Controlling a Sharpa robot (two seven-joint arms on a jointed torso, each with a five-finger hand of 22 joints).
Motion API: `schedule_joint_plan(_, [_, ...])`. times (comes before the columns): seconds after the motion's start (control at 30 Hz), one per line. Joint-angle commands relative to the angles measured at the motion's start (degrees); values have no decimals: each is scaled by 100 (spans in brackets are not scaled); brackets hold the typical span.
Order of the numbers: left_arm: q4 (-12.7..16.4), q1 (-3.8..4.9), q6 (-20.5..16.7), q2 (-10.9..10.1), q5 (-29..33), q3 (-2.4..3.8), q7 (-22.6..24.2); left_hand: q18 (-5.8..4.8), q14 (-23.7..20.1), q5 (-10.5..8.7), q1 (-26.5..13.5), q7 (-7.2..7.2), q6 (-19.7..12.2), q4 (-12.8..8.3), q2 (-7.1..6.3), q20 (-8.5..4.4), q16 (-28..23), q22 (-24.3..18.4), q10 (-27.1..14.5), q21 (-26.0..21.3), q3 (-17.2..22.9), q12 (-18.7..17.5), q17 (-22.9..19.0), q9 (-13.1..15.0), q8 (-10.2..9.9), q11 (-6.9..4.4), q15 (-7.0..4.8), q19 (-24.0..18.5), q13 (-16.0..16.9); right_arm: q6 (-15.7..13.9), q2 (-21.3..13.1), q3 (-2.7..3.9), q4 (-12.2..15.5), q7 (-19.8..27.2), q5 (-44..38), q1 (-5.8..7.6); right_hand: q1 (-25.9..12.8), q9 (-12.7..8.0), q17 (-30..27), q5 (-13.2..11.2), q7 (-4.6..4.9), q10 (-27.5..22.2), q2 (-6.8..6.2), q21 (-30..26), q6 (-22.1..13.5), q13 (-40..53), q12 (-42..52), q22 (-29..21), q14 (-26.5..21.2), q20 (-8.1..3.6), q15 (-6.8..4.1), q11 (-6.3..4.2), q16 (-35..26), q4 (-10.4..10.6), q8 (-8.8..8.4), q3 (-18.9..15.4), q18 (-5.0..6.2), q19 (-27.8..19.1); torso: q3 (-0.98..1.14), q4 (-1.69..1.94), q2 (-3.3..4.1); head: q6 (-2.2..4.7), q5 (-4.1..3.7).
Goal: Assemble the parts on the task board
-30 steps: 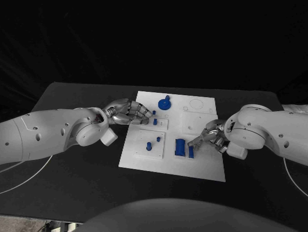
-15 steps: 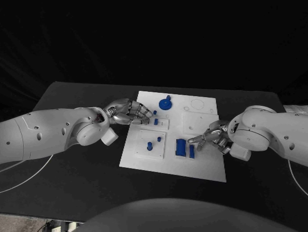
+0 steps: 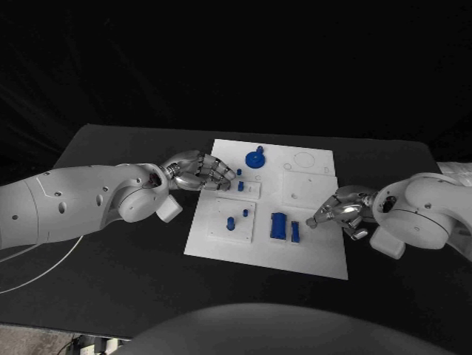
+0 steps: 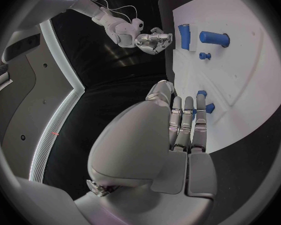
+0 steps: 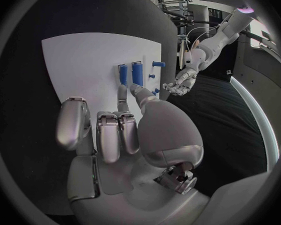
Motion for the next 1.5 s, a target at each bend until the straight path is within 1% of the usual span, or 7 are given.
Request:
schedule_joint_plan(0.03, [18, -1, 53, 5, -7, 3, 55, 6, 11, 19, 38, 22, 4, 24, 30, 21, 14, 4, 34, 38, 15, -28, -7, 3, 14, 0, 10, -8, -9, -524, -193, -3, 272, 1484, -646, -34, 441, 180, 1510, 451, 63, 597, 26, 85, -274, 1509, 22, 974, 597, 27, 28, 34, 20, -280, 114, 152, 3, 6, 6, -5, 1, 1, 18])
schedule_joint_plan(0.13, [20, -2, 56, 4, -7, 3, 61, 7, 14, 31, 41, 21, 6, 23, 32, 21, 15, 10, 39, 42, 17, -30, -9, 3, 14, 1, 10, -9, -12, -876, -440, -4, 557, 2137, -1519, -102, 722, 297, 1510, 402, 222, 597, 105, 328, -711, 1509, 22, 1035, 597, 106, 129, 138, 20, -411, 189, 234, -51, 53, 2, -8, -5, 1, 11])
schedule_joint_plan(0.3, [7, -18, 65, 8, -9, 3, 83, 7, 15, 33, 42, 21, 6, 23, 33, 21, 15, 11, 40, 42, 17, -30, -10, 2, 14, 2, 10, -9, -12, -1670, -776, -8, 873, 2820, -2941, -345, 912, 357, 1510, -155, 238, 597, 102, 523, -790, 1509, 22, 1074, 597, 169, 165, 141, 20, -410, 444, 264, -74, 80, -6, -14, -9, 1, -26])
schedule_joint_plan(0.53, [6, -39, 58, 5, -15, 4, 140, 9, 21, 51, 56, 22, 0, 16, 40, 21, 15, 29, 45, 55, 26, -37, -15, 0, 9, 6, 14, -5, -21, -2463, -948, -10, 894, 3255, -3980, -841, 1170, 303, 1510, 556, 293, 597, -3, 616, -943, 1509, 22, 1085, 597, 194, 187, 174, 20, -522, 583, 505, -79, 58, -4, -3, -5, 1, -31])
schedule_joint_plan(0.73, [28, -46, 33, -39, -21, 4, 180, 9, 23, 55, 62, 22, -1, 13, 43, 21, 15, 37, 48, 62, 29, -40, -17, -1, 8, 7, 16, -2, -24, -3032, -915, -11, 807, 3372, -4585, -1227, 1010, 58, 1510, -675, 192, 597, -76, 709, -656, 1509, 22, 1096, 597, 196, 163, 119, 20, -218, 708, 411, -85, 68, -6, -3, 0, 1, -24])
schedule_joint_plan(1.27, [66, -49, 32, -87, -32, 4, 210, 10, 27, 61, 70, 23, 0, 9, 48, 21, 16, 47, 52, 70, 34, -42, -20, -1, 8, 8, 17, 1, -28, -3346, -569, -9, 515, 3333, -4657, -1637, 1008, -101, 1510, -899, 78, 597, -166, 713, -395, 1509, 22, 1087, 597, 174, 136, 89, 20, 50, 881, 386, -80, 48, -9, 1, -4, 1, -29])
schedule_joint_plan(1.5, [76, -49, 51, -106, -35, 4, 191, 11, 33, 64, 73, 26, 2, 7, 51, 22, 18, 55, 59, 77, 36, -43, -21, -1, 8, 10, 18, 4, -31, -3290, -465, -9, 439, 3288, -4434, -1663, 1127, -160, 1510, -427, 96, 597, -177, 660, -397, 1509, 22, 1069, 597, 159, 130, 92, 20, 103, 949, 493, -67, 1, -7, 0, -3, 1, -36])
